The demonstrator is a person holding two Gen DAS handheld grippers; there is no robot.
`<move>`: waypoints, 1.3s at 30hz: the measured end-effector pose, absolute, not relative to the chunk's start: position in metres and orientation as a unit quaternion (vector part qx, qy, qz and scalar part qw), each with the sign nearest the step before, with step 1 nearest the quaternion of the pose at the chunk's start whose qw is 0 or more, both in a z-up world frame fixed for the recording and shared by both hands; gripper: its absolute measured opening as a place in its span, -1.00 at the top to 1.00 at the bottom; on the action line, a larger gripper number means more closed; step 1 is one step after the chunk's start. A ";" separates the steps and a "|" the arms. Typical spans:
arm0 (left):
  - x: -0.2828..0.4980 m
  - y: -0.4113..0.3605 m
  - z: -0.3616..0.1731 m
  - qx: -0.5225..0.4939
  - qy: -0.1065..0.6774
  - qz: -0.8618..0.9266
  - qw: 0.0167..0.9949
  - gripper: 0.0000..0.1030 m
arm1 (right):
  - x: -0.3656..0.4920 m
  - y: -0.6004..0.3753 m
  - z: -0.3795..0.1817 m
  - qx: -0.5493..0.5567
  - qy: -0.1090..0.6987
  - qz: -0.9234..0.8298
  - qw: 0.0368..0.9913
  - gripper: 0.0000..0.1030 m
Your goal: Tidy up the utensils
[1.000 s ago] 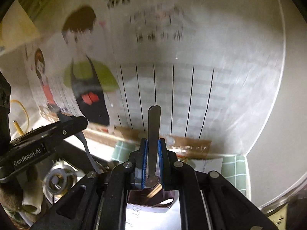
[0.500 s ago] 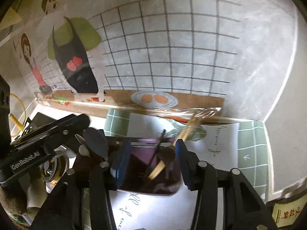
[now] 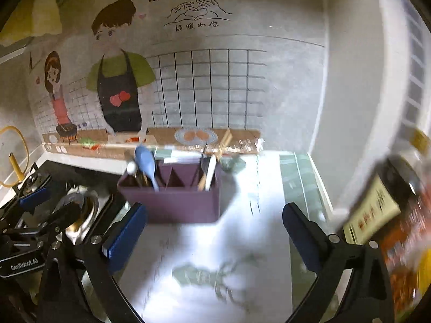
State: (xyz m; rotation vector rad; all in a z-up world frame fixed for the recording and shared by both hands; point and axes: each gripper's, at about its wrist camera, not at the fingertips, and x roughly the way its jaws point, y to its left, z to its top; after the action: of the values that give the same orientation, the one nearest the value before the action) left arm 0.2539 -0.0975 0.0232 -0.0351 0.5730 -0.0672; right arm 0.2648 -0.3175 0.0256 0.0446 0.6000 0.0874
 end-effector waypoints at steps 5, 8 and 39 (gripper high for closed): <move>0.206 -0.109 0.010 0.012 0.279 0.000 0.960 -1.00 | 0.220 -0.322 0.006 0.023 0.300 0.015 0.954 -0.95; 0.188 -0.112 0.007 0.002 0.281 -0.009 0.960 -1.00 | 0.195 -0.323 -0.002 0.018 0.292 0.005 0.956 -0.95; 0.150 -0.126 0.005 0.017 0.277 -0.003 0.961 -1.00 | 0.147 -0.323 -0.017 0.014 0.287 0.008 0.958 -0.95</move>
State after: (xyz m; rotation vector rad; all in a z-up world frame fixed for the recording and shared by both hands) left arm 0.1500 -0.1258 0.0050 0.0349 0.5621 -0.0062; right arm 0.1467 -0.3234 -0.0167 0.0285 0.5815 0.0167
